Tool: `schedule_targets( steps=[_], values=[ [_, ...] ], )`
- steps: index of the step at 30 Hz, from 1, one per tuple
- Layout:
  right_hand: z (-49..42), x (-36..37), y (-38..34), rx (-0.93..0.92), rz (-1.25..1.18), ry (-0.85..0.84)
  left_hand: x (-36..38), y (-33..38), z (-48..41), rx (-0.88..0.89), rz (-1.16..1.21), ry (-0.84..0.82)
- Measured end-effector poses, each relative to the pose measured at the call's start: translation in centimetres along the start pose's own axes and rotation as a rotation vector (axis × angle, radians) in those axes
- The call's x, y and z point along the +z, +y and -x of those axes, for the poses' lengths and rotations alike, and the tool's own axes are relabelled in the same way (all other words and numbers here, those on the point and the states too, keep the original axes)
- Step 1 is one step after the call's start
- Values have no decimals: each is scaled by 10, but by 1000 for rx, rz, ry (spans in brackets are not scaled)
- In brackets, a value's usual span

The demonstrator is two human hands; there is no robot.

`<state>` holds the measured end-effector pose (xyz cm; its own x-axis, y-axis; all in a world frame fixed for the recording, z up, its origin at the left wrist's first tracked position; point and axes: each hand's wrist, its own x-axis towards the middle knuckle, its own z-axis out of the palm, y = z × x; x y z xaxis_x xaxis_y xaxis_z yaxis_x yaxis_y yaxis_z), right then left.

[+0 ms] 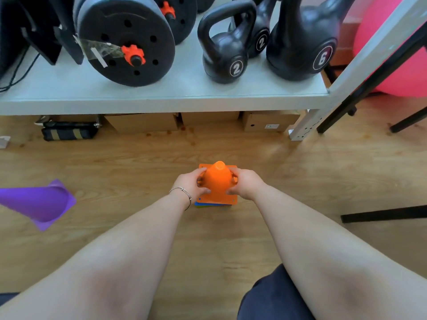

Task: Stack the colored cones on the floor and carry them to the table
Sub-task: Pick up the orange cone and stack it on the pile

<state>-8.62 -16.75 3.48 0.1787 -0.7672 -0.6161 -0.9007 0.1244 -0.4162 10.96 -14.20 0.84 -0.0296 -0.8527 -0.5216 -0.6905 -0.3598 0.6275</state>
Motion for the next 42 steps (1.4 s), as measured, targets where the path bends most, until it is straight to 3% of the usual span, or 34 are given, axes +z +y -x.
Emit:
schedule_targets(
  steps=[9,24,31,37,42],
  values=[
    [-19,20,-1,41,8,-29,6,-19,-10,-58,30,-40],
    [-26,27,-6,55,145,-18,8,-12,-18,-74,-178,-48],
    [-15,14,-3,-112,415,207,4,-7,-5,-16,-399,7],
    [2,-20,-3,-189,491,504,-22,3,18,46,-636,310],
    [14,-50,-37,-267,526,605,-62,20,40,49,-734,478]
  ],
)
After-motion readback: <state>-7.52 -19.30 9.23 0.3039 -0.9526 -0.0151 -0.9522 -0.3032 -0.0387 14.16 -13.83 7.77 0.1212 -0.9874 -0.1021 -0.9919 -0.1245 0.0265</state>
